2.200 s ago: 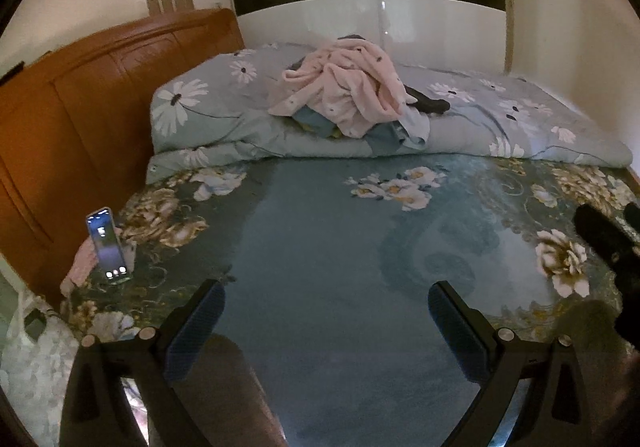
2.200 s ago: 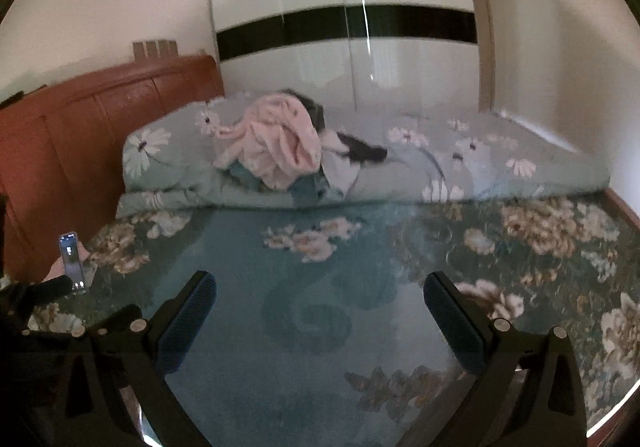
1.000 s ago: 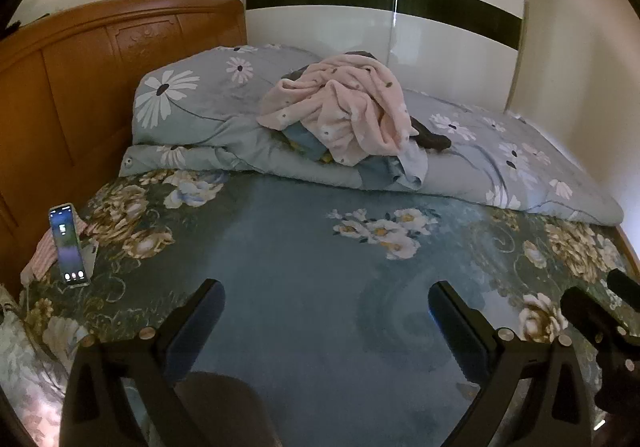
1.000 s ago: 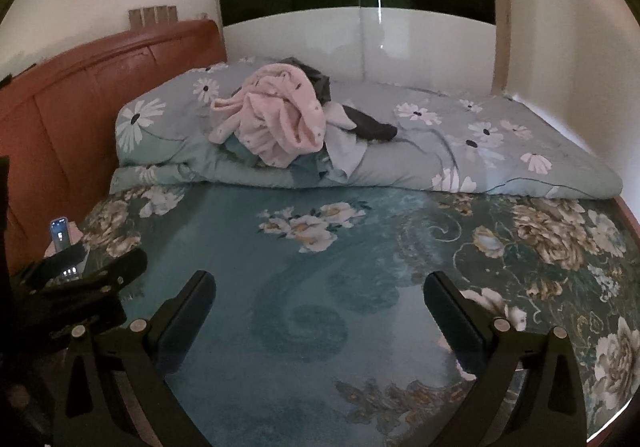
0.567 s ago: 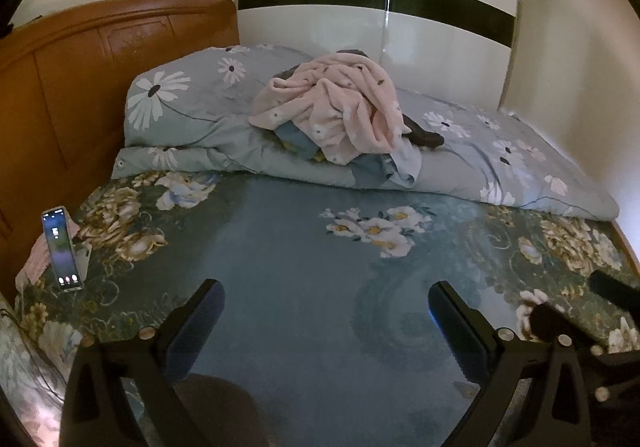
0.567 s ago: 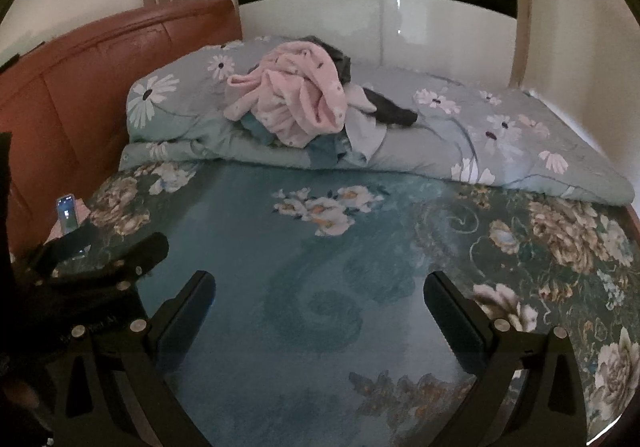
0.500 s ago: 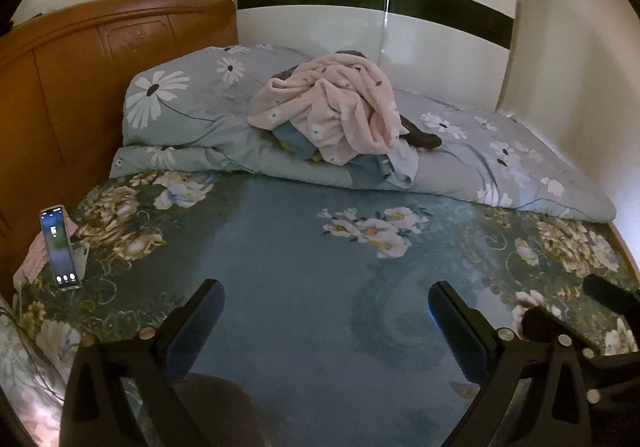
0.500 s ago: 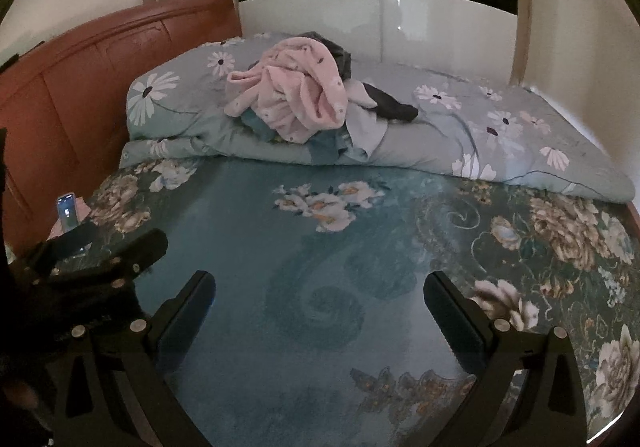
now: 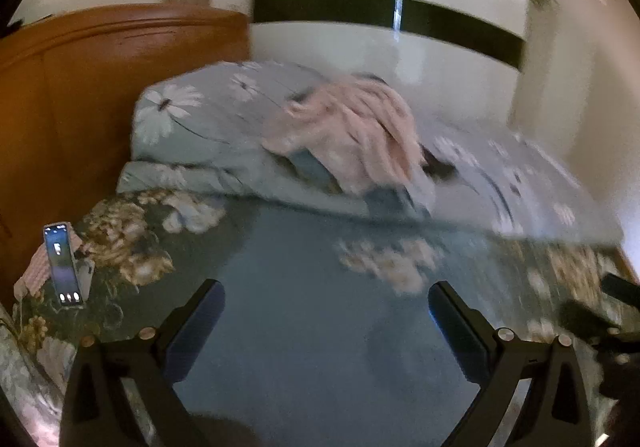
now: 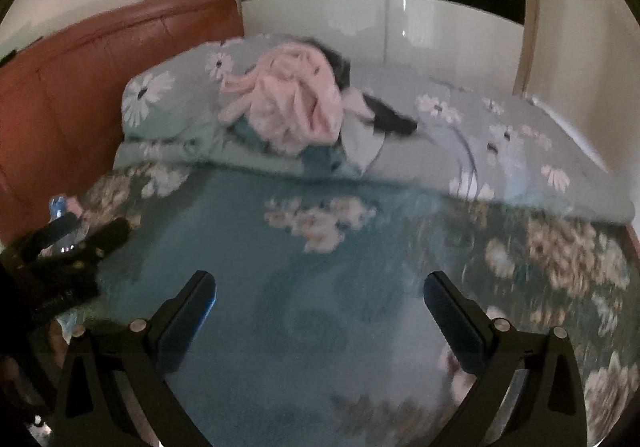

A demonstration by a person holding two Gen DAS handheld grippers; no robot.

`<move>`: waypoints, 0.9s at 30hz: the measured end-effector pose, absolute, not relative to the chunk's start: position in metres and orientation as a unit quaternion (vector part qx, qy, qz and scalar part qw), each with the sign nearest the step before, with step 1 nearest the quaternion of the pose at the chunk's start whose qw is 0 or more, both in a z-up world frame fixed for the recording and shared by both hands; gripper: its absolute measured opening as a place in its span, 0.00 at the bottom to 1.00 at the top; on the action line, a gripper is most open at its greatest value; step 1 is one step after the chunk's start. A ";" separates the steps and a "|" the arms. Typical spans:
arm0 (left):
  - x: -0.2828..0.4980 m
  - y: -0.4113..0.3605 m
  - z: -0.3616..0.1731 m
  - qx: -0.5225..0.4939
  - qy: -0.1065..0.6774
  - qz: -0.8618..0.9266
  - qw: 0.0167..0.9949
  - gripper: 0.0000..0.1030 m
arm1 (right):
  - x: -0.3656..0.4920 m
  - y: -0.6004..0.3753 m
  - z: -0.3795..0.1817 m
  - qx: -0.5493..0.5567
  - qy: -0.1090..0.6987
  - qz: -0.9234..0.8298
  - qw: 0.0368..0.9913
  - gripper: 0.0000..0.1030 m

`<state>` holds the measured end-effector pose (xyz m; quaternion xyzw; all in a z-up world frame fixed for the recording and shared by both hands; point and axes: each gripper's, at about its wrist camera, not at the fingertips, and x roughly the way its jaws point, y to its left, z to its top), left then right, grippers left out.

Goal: Fold clothes
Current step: 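Move both grippers toward the clothes pile on the duvet, then grasp the pink fleece garment with the right gripper and lift it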

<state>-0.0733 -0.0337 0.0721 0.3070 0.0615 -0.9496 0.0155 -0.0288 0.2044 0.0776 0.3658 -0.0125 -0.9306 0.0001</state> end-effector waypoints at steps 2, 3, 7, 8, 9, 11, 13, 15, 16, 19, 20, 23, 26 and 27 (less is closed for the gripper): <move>-0.091 -0.048 0.077 0.297 0.091 -0.950 0.027 1.00 | -0.052 0.212 0.090 0.349 -0.013 -0.937 0.006 1.00; -0.100 -0.058 0.078 0.294 0.112 -0.949 0.029 1.00 | -0.063 0.217 0.093 0.345 -0.021 -0.938 0.009 1.00; -0.133 -0.085 0.073 0.290 0.168 -0.942 0.025 1.00 | -0.112 0.225 0.093 0.351 -0.053 -0.935 0.004 1.00; -0.140 -0.088 0.068 0.291 0.175 -0.940 0.024 1.00 | -0.125 0.225 0.091 0.354 -0.056 -0.934 0.004 1.00; -0.147 -0.091 0.062 0.292 0.182 -0.939 0.024 1.00 | -0.138 0.225 0.089 0.357 -0.059 -0.932 0.004 1.00; -0.158 -0.092 0.050 0.300 0.196 -0.934 0.018 1.00 | -0.166 0.217 0.083 0.368 -0.053 -0.928 0.019 1.00; -0.173 -0.093 0.033 0.320 0.211 -0.924 0.005 1.00 | -0.190 0.211 0.079 0.377 -0.041 -0.925 0.041 1.00; -0.185 -0.088 0.019 0.327 0.193 -0.925 0.016 1.00 | -0.227 0.196 0.074 0.399 -0.012 -0.915 0.065 1.00; -0.189 -0.084 0.015 0.326 0.179 -0.928 0.025 1.00 | -0.240 0.193 0.074 0.398 -0.002 -0.915 0.066 1.00; -0.201 -0.077 0.000 0.317 0.139 -0.937 0.052 1.00 | -0.280 0.182 0.074 0.393 0.028 -0.917 0.067 1.00; -0.205 -0.076 -0.005 0.316 0.137 -0.937 0.055 1.00 | -0.296 0.179 0.075 0.388 0.037 -0.918 0.066 1.00; -0.212 -0.077 -0.023 0.319 0.135 -0.936 0.065 1.00 | -0.343 0.180 0.076 0.380 0.044 -0.923 0.051 1.00; -0.213 -0.076 -0.046 0.322 0.109 -0.936 0.096 1.00 | -0.390 0.186 0.071 0.388 0.030 -0.921 0.032 1.00; -0.212 -0.076 -0.053 0.322 0.099 -0.935 0.106 1.00 | -0.404 0.187 0.069 0.393 0.027 -0.919 0.024 1.00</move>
